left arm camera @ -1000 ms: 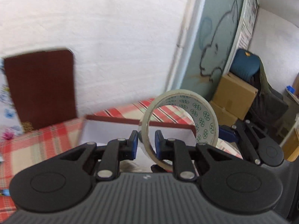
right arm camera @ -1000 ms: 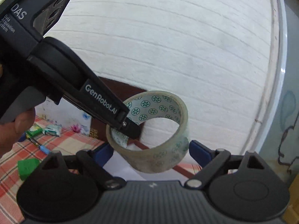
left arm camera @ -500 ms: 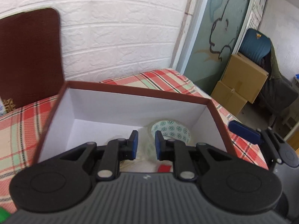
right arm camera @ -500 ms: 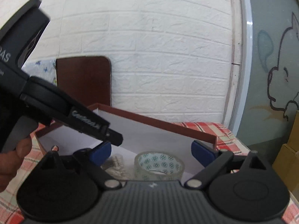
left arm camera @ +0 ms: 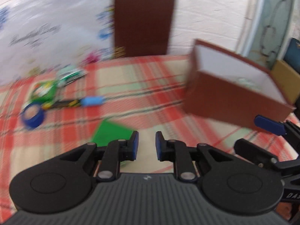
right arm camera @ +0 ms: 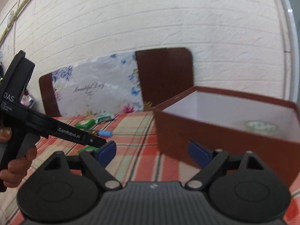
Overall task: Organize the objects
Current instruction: 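Carry the clear tape roll into the brown box and release it, then reach the right gripper to the blue tape roll and grasp it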
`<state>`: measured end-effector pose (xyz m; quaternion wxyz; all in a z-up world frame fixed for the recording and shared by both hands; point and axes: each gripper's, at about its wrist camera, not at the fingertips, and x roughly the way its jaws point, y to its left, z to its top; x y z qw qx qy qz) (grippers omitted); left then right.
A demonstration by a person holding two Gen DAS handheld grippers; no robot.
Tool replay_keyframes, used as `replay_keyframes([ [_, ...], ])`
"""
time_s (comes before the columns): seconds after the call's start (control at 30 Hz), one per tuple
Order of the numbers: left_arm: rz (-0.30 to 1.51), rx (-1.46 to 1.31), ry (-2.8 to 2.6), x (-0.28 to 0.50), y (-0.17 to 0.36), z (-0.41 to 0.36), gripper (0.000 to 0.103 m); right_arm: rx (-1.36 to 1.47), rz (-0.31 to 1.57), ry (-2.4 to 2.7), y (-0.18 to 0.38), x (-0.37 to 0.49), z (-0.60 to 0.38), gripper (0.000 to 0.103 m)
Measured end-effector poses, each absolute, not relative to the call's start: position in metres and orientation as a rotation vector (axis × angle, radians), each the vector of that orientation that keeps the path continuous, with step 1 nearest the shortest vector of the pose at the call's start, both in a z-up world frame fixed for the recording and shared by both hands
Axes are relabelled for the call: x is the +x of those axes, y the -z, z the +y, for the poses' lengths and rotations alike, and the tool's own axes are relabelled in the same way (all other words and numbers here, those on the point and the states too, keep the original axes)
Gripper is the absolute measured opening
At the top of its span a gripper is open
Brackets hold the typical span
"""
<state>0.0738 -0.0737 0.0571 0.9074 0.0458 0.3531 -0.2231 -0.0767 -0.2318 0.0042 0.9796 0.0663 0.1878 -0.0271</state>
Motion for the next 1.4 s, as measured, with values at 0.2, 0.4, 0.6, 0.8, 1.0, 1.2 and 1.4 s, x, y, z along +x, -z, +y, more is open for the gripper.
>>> replay_keyframes([
  [0.2,0.758,0.068,0.248,0.086,-0.032,0.012,0.021,0.101,0.497,-0.063,0.013,-0.037,-0.168,0.083],
  [0.4,0.749,0.035,0.082,0.101,-0.017,0.083,0.021,0.104,0.604,-0.109,0.03,0.006,-0.125,0.08],
  [0.6,0.557,0.191,-0.103,0.109,0.008,0.14,0.06,0.001,0.624,-0.195,0.024,0.038,-0.078,0.069],
  [0.8,0.541,-0.088,-0.014,0.107,0.002,0.182,0.059,-0.07,0.654,-0.231,0.025,0.111,-0.028,0.061],
  [1.0,0.538,-0.104,-0.016,0.106,0.001,0.178,0.059,-0.05,0.695,-0.181,0.049,0.197,-0.004,0.06],
  [1.2,0.537,-0.121,-0.009,0.11,0.004,0.185,0.059,-0.072,0.711,-0.232,0.05,0.178,-0.004,0.058],
  [1.4,0.541,-0.102,-0.014,0.107,0.003,0.182,0.059,-0.169,0.706,-0.35,0.049,0.042,-0.033,0.058],
])
